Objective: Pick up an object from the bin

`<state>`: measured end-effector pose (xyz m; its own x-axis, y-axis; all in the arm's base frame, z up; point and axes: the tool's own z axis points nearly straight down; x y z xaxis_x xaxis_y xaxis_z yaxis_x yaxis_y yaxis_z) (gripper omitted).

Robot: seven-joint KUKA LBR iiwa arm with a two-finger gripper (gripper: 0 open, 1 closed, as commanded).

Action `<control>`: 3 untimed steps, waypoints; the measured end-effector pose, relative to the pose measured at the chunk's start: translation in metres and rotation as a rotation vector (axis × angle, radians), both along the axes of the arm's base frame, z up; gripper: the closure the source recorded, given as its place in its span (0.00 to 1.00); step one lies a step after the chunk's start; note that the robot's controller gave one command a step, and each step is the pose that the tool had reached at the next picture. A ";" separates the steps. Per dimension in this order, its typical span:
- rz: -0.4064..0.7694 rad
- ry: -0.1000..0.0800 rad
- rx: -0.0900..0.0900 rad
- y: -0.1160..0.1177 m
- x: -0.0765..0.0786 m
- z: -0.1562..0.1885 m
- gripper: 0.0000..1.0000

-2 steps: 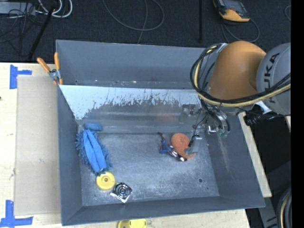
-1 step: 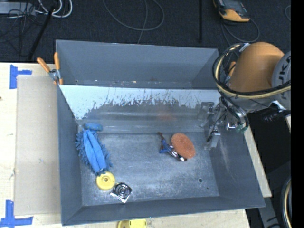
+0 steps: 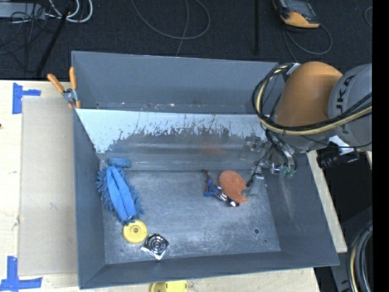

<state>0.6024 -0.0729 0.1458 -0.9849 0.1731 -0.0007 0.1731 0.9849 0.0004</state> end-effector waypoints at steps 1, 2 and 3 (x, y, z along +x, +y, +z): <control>-0.111 0.000 0.000 0.003 0.006 -0.066 0.00; -0.159 -0.001 0.000 -0.004 -0.014 -0.075 1.00; -0.158 -0.001 0.000 -0.004 -0.014 -0.075 1.00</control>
Offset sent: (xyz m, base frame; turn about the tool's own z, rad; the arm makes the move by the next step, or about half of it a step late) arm -0.0149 -0.0051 -0.0758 0.1622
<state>0.5886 -0.0773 0.0710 -0.9453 0.3261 -0.0014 0.3261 0.9453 0.0002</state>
